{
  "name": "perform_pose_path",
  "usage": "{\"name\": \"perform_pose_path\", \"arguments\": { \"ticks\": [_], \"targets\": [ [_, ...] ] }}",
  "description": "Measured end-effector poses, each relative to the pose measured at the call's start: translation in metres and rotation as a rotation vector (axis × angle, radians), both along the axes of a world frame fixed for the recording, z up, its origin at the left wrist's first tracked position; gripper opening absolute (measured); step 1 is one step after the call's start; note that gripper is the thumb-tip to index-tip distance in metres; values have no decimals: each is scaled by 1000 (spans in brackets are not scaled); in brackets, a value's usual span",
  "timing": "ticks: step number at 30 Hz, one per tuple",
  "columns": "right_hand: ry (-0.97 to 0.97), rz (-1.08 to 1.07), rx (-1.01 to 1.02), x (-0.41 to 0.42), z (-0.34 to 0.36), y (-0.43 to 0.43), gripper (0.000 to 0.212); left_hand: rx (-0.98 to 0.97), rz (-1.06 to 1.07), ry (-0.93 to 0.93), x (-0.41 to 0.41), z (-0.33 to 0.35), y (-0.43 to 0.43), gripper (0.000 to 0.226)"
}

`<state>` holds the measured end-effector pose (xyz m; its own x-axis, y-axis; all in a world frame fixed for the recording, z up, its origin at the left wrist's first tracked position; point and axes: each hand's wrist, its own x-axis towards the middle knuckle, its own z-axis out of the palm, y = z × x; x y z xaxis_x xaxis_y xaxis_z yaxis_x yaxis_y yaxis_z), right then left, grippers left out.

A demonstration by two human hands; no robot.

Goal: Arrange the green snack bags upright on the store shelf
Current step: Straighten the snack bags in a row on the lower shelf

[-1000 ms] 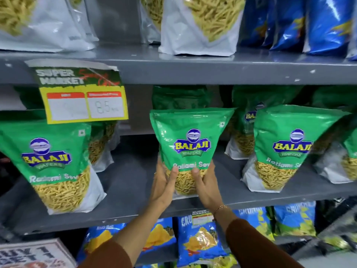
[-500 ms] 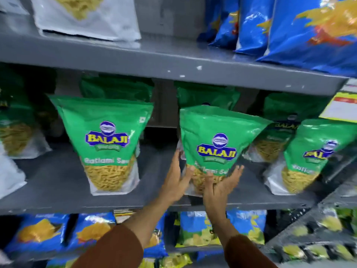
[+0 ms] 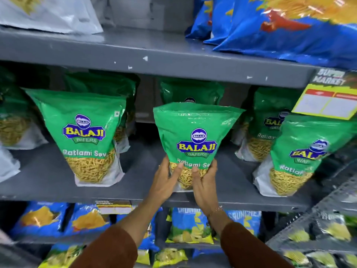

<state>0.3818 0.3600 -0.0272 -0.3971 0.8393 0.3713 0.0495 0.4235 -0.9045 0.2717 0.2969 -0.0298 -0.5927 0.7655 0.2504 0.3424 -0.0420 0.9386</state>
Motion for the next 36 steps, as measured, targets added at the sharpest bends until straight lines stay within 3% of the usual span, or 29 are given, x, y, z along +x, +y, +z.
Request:
{"name": "perform_pose_path", "arguments": {
  "ticks": [3, 6, 11, 13, 16, 20, 22, 24, 28, 30, 33, 36],
  "targets": [
    [-16, -30, 1, -1, 1, -3, 61, -12, -30, 1, -1, 2, -1, 33],
    [-2, -69, -11, -4, -4, -7, 89, -4, -53, 2, -1, -1, 0, 38],
    [-16, -76, -15, -3, -6, -8, 101, 20, -27, 1, 0, -6, 3, 58],
    [-82, -111, 62, 4, -10, -7, 102, 104, 138, 124, 7, -11, 5, 65],
    [-164, -307, 266, 32, -22, 5, 83, 240, 419, 423, 38, -12, 6, 67],
    [-109, -568, 310, 98, -26, 44, 75, 495, 101, 770, 99, -5, 37, 58],
    [-49, -637, 226, 130, -24, 64, 80, 458, -110, 664, 131, -1, 64, 57],
    [24, -635, 125, 156, -19, 82, 92, 260, -257, 404, 163, 3, 90, 61],
    [98, -435, -106, 193, -9, 126, 121, -68, -287, 146, 198, -6, 136, 84],
    [104, -313, -148, 204, -8, 145, 111, -134, -273, 133, 200, -8, 151, 83],
    [32, -192, -101, 211, -4, 155, 69, -134, -238, 145, 206, -9, 159, 77],
    [52, -169, -74, 213, 0, 152, 57, -94, -208, 175, 210, -9, 157, 65]
  ]
}}
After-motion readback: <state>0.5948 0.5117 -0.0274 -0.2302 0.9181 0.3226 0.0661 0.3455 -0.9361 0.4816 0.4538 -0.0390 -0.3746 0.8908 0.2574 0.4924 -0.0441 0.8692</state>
